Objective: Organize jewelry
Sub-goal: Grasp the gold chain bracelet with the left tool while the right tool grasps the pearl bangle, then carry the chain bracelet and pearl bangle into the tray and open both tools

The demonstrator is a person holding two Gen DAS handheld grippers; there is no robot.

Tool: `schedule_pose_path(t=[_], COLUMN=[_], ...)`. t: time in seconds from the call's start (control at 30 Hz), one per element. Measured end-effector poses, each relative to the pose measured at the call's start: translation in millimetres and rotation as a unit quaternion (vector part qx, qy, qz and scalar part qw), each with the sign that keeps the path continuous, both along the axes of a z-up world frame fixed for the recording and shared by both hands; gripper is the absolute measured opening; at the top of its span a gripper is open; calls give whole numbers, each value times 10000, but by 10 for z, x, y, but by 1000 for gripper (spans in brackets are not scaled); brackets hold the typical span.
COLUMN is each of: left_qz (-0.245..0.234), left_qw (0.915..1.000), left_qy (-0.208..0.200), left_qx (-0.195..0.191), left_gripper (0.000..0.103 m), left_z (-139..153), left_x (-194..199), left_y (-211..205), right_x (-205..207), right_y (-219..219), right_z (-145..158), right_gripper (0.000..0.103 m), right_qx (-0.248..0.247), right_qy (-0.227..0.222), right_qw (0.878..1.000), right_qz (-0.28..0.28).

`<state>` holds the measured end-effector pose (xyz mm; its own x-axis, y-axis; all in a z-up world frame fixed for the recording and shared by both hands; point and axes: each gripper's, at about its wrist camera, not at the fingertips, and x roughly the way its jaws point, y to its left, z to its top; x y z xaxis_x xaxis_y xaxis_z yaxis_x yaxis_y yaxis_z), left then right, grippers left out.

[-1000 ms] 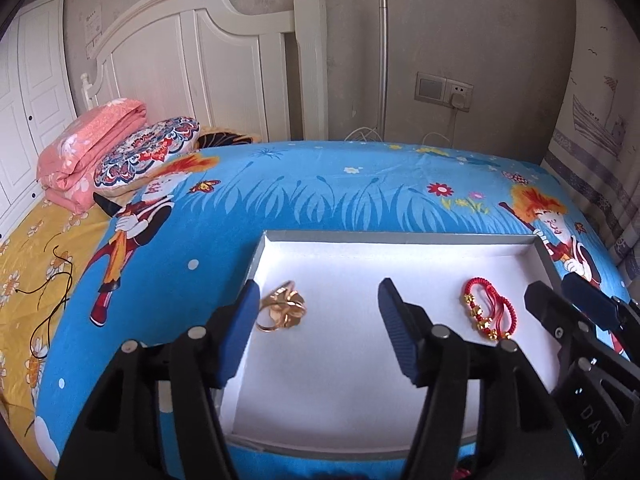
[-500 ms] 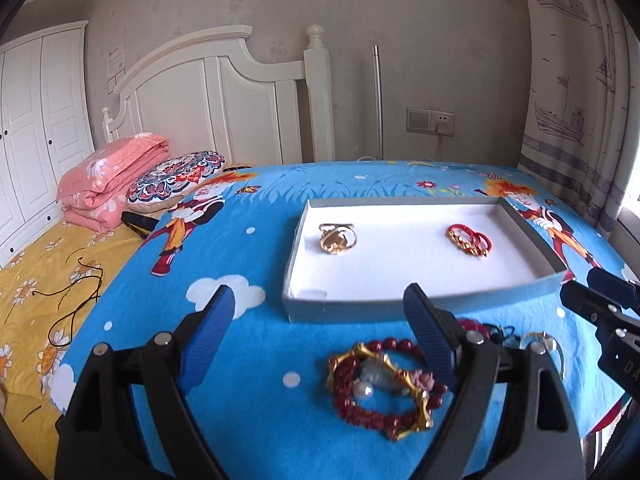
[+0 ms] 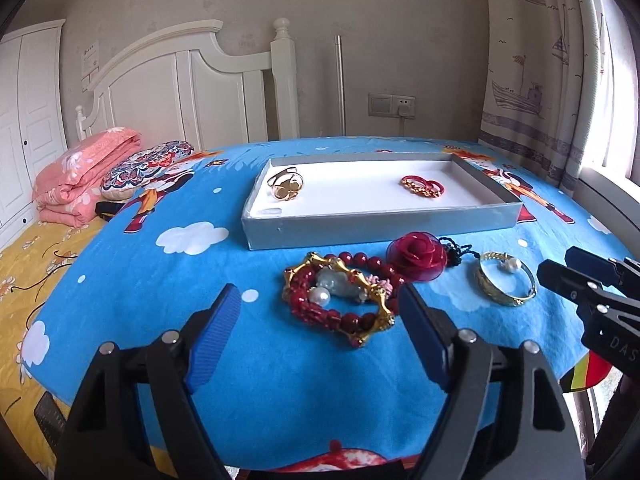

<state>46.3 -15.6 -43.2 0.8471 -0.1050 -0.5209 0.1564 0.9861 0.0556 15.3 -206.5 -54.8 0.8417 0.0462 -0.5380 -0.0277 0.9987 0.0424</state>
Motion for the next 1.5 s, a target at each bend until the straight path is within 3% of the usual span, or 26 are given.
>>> schedule_pose_path(t=[0.37, 0.5, 0.53, 0.57, 0.67, 0.87, 1.07, 1.13, 1.23, 1.3, 1.5], left_qz=[-64, -104, -152, -192, -275, -282, -171, -144, -136, -116, -71], left_qw=[9999, 9999, 9998, 9998, 9996, 9992, 9984, 9984, 9984, 9984, 9977], left_qy=[-4, 83, 81, 77, 119, -30, -162, -205, -221, -223, -406], left_qx=[128, 97, 67, 58, -2, -281, -521, -516, -511, -515, -529], left_gripper=[53, 50, 43, 29, 10, 9, 9, 9, 9, 9, 9], left_z=[-85, -151, -153, -152, -164, -72, 72, 99, 104, 106, 229], left_x=[165, 214, 213, 204, 205, 129, 58, 42, 38, 46, 40], left_y=[-199, -227, -230, -234, -205, -50, 145, 174, 185, 196, 257], right_x=[4, 20, 21, 30, 50, 65, 253, 314, 310, 301, 240], right_y=[62, 75, 77, 76, 86, 289, 432, 456, 490, 509, 425], right_z=[-13, -26, -36, -44, -41, -12, -134, -204, -217, -217, -86], right_gripper=[50, 50, 50, 52, 53, 53, 51, 38, 16, 6, 6], right_qx=[-88, -112, -101, -84, -89, -287, -509, -557, -590, -648, -523], right_qy=[-18, 9, 25, 43, 34, -72, 207, 380, 318, 272, -108], right_qw=[10000, 9999, 9999, 10000, 9999, 9986, 9969, 9960, 9950, 9944, 9963], right_qz=[27, 33, 28, 23, 65, 435, 560, 587, 747, 791, 667])
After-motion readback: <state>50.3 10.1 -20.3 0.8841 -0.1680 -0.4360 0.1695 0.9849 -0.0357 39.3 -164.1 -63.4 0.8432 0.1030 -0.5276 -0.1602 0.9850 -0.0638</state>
